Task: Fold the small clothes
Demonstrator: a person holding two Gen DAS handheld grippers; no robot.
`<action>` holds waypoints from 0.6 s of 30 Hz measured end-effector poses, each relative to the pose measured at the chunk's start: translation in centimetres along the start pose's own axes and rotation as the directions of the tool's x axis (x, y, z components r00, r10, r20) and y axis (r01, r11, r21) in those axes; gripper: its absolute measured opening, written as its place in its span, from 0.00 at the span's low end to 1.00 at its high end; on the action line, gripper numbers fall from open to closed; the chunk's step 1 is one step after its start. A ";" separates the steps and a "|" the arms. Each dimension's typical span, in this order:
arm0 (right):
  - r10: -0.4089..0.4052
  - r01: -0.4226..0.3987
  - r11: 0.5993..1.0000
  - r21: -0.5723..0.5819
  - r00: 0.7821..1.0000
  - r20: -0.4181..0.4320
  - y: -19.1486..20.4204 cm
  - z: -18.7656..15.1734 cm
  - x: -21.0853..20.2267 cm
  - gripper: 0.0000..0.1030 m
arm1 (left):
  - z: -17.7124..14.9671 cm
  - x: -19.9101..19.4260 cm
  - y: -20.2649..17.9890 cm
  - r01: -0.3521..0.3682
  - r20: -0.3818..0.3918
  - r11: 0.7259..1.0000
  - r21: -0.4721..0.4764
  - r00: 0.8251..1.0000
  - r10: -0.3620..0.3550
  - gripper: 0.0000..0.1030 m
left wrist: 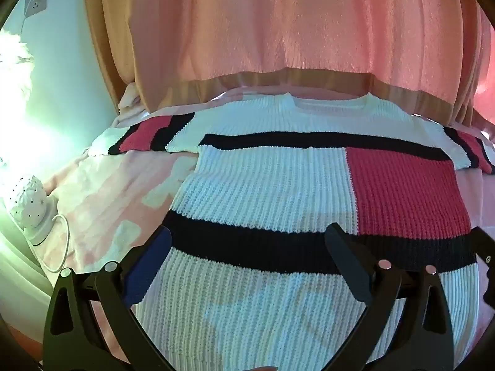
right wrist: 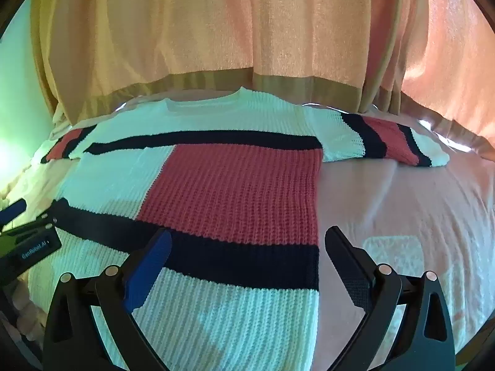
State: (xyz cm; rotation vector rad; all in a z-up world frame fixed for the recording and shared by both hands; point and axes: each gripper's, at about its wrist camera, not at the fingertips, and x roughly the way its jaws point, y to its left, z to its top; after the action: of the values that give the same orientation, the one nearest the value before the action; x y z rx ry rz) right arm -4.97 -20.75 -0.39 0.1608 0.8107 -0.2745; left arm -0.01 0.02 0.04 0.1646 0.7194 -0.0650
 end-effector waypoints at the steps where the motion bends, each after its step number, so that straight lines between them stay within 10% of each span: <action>1: -0.008 0.008 1.000 0.000 1.000 0.002 0.2 0.0 0.0 0.95 | 0.0 -0.1 0.0 0.002 0.004 1.000 -0.003 1.000 -0.002 0.94; 18: 0.020 -0.019 0.998 0.065 1.000 -0.004 -1.5 -3.1 -2.7 0.95 | -2.3 -2.8 -0.8 -0.007 -0.024 0.998 0.057 1.000 0.008 0.94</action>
State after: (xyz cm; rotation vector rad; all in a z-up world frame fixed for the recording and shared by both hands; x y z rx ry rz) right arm -9.34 -20.89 -0.56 0.2304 0.8049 -0.2824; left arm -3.75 -0.38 0.08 0.2227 0.7415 -0.0764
